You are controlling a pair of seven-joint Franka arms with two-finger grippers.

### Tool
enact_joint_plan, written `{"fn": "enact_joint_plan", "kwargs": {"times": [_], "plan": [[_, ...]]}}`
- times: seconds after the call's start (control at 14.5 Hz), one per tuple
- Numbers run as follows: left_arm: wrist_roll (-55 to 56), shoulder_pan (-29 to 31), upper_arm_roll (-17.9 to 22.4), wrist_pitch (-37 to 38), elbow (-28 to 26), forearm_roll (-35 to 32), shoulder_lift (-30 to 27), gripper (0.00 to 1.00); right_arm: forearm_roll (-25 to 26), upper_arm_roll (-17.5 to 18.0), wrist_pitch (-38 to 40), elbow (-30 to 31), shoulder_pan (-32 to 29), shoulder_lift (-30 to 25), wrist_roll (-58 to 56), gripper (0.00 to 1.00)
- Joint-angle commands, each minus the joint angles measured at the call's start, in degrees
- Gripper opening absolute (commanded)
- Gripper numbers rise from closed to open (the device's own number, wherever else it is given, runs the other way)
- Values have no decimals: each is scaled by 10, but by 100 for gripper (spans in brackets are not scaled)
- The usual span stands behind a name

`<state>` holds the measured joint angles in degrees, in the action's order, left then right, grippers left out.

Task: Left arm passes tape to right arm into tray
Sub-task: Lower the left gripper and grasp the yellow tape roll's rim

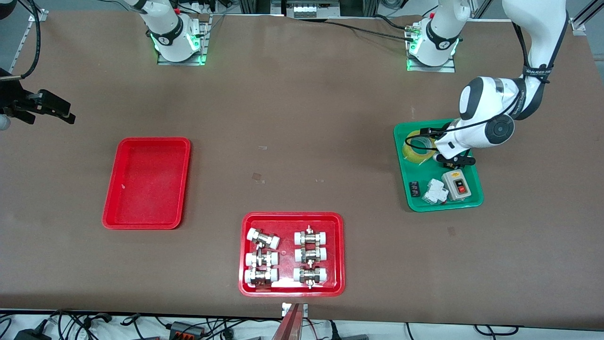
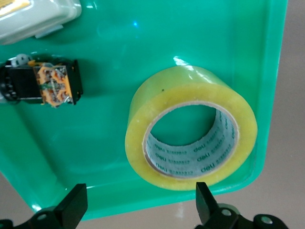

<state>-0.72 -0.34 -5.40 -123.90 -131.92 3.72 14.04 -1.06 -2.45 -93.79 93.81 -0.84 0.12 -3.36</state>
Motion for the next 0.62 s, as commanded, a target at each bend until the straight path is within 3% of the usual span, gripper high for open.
{"fn": "enact_joint_plan", "kwargs": {"times": [0.0, 0.14, 0.34, 0.48, 0.55], "plan": [[-3, 10, -6, -33, 2, 8, 30, 100, -2, 3, 10, -7, -4, -3, -9, 100], [-3, 10, -7, -39, 3, 8, 35, 100, -2, 3, 9, -7, -4, -3, -9, 100], [-3, 11, -3, -46, 5, 8, 44, 74, -3, 3, 10, -7, -4, -3, -8, 100], [-2, 10, -3, -42, 10, 8, 44, 35, -3, 3, 10, -6, -4, -3, -8, 100], [0, 11, -2, -35, 17, 8, 43, 21, -3, 3, 10, -6, -5, -3, -8, 100]]}}
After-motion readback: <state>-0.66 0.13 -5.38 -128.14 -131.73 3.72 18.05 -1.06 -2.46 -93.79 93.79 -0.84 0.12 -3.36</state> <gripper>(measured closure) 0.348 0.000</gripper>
